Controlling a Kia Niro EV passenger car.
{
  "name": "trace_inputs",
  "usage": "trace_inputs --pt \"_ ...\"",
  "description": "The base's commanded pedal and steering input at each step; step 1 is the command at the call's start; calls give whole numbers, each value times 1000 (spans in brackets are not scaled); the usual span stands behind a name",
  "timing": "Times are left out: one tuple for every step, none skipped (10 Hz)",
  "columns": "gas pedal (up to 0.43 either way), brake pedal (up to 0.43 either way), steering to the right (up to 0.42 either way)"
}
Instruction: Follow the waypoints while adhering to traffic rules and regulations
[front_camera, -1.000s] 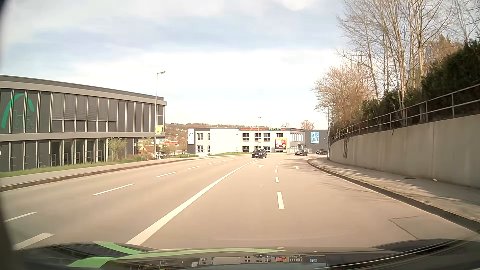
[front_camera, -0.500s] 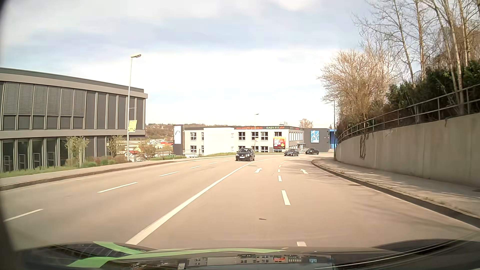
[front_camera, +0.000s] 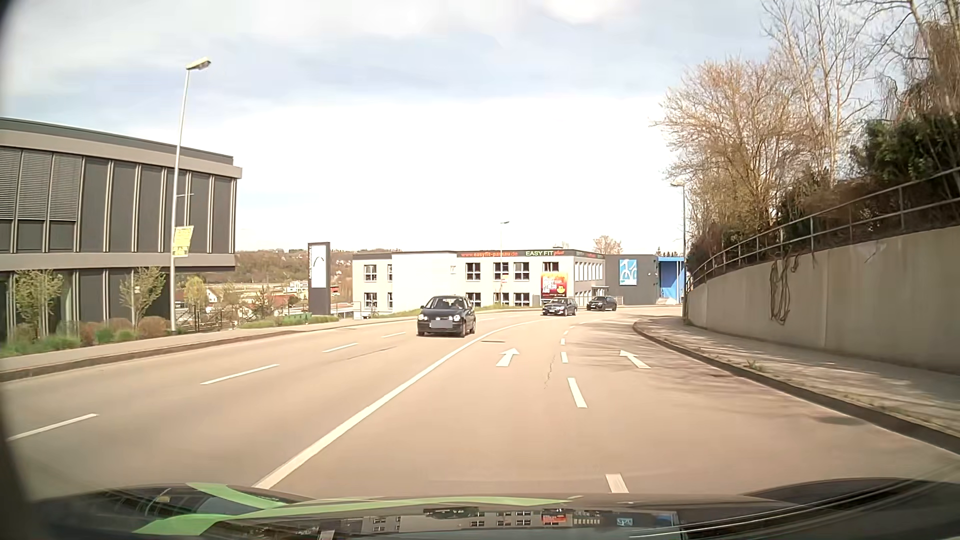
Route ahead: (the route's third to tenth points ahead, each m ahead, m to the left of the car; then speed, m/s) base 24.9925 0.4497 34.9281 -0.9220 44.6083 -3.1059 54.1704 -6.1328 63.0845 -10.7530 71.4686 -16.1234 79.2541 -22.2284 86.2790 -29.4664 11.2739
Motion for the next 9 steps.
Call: trace_inputs --pt "0 0 9" --pt "0 0 9" --pt "0 0 10" --pt "0 0 9" --pt "0 0 10" --pt "0 0 11" --pt "0 0 13" --pt "0 0 15" --pt "0 0 16"
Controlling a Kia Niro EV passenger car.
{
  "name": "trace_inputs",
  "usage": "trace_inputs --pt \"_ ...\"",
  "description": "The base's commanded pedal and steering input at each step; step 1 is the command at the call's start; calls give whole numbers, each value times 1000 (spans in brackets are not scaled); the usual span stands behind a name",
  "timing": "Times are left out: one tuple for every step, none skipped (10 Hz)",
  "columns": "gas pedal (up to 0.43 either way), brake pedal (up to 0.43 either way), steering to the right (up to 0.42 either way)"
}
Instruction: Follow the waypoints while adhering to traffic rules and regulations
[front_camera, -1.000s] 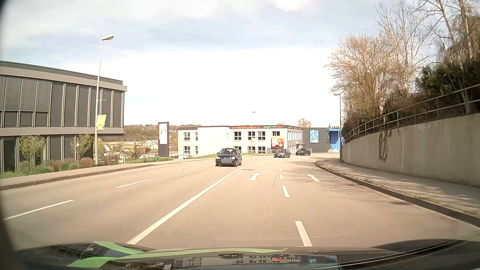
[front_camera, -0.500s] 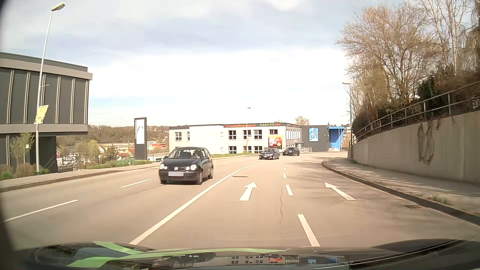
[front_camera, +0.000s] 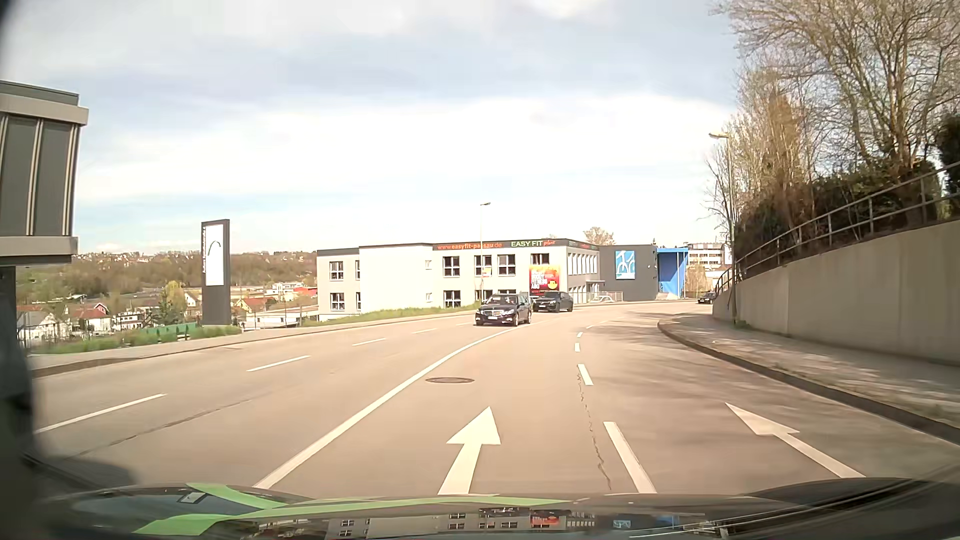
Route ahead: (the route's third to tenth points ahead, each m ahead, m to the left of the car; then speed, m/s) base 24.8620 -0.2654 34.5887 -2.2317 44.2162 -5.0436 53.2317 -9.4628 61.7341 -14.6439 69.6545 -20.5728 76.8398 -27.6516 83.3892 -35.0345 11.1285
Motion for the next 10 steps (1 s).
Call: trace_inputs --pt "0 0 17" --pt "0 0 17" --pt "0 0 18" --pt "0 0 18" --pt "0 0 19" --pt "0 0 19" --pt "0 0 19" --pt "0 0 20" --pt "0 0 22" --pt "0 0 23"
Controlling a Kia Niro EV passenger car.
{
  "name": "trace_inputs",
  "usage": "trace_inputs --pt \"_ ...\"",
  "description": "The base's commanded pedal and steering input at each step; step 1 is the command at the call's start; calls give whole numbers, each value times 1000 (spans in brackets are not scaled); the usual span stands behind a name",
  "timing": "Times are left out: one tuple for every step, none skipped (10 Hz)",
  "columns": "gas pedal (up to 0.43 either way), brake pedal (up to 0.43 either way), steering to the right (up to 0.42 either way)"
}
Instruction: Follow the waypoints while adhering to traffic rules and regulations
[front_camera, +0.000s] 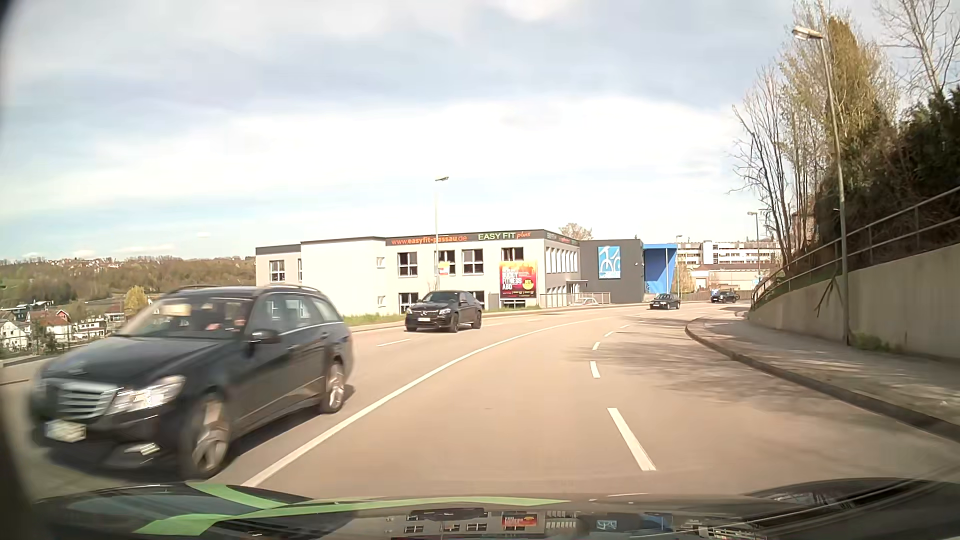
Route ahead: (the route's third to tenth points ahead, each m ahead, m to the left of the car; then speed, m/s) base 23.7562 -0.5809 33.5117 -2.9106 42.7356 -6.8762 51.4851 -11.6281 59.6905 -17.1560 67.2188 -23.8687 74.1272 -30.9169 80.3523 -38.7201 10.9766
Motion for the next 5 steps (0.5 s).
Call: trace_inputs --pt "0 0 26" --pt "0 0 29" --pt "0 0 32" --pt "0 0 32" --pt "0 0 33"
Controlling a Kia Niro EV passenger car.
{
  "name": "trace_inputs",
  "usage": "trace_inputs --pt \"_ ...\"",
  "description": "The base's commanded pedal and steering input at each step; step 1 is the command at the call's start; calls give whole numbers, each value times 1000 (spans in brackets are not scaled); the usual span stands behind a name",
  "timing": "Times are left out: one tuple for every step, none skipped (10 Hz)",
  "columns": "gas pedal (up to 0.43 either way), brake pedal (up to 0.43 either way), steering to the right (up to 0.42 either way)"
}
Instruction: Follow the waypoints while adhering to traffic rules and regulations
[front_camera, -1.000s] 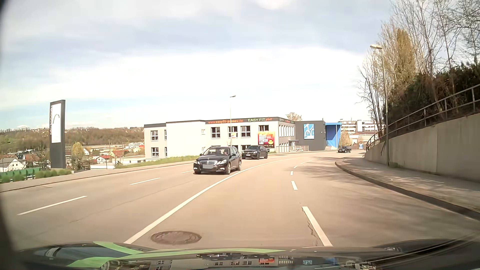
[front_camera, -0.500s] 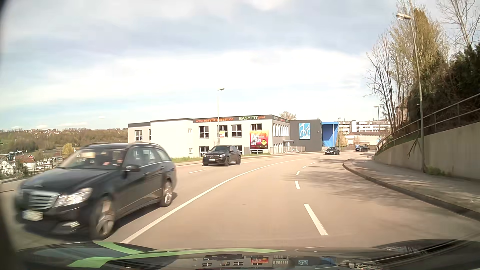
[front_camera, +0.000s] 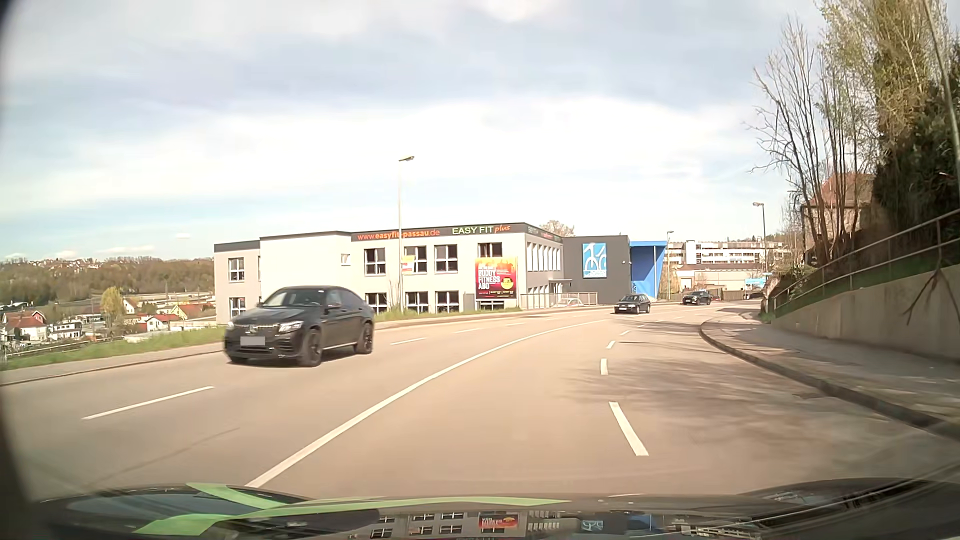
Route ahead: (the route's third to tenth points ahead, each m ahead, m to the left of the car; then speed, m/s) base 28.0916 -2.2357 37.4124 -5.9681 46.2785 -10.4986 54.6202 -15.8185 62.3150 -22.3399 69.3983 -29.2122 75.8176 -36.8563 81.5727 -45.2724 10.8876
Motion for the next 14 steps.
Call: trace_inputs --pt "0 0 34" --pt "0 0 38" --pt "0 0 42" --pt "0 0 47" --pt "0 0 50" --pt "0 0 50" --pt "0 0 50" --pt "0 0 50" --pt "0 0 52" --pt "0 0 54" --pt "0 0 54" --pt "0 0 54" --pt "0 0 55" --pt "0 0 57"
